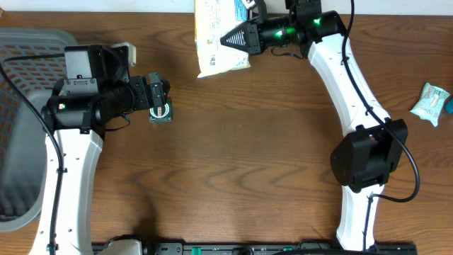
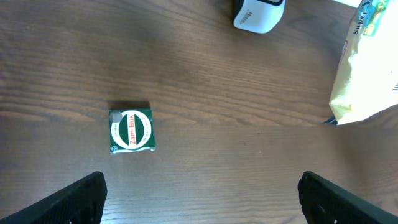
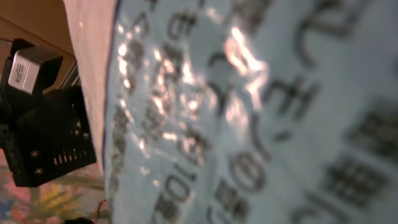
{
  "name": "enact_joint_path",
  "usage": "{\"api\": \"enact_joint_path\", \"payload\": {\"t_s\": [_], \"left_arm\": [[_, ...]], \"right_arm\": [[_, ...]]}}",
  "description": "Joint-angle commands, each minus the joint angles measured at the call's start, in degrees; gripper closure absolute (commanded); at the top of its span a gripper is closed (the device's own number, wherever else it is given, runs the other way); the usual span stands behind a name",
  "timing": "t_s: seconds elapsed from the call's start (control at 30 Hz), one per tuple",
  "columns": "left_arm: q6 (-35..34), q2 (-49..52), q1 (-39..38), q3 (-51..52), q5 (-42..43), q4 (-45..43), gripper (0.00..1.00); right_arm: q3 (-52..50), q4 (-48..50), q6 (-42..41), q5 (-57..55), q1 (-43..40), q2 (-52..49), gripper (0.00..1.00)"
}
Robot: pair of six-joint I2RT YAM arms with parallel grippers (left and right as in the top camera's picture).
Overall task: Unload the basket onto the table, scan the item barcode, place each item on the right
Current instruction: 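Lift the snack bag and hold it up at the scanner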
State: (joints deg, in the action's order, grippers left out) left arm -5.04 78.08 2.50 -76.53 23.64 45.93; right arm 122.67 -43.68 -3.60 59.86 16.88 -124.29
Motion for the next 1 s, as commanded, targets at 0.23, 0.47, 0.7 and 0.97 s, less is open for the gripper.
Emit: {"api": "enact_joint_path", "payload": {"t_s": [0.23,0.47,0.7,0.97], "left_arm": [[0.7,0.2,-0.1,-0.1,-0.4,-0.1,0.02],[0.7,0.2,-0.1,-0.1,-0.4,-0.1,0.02],[0.7,0.2,-0.1,-0.1,-0.4,-0.1,0.02],[0.7,0.2,-0.1,-0.1,-0.4,-0.1,0.02]], "right_arm": [[0.2,-1.7,-2.1,2.6,-0.1,2.2,0.99],[0.2,-2.4,-2.1,2.6,-0.9,2.2,0.99],[0.2,-4.3,-2.1,2.6,-2.0,2.2,0.99],[0.2,-9.2,-2.1,2.6,-2.7,2.2,0.99]]}}
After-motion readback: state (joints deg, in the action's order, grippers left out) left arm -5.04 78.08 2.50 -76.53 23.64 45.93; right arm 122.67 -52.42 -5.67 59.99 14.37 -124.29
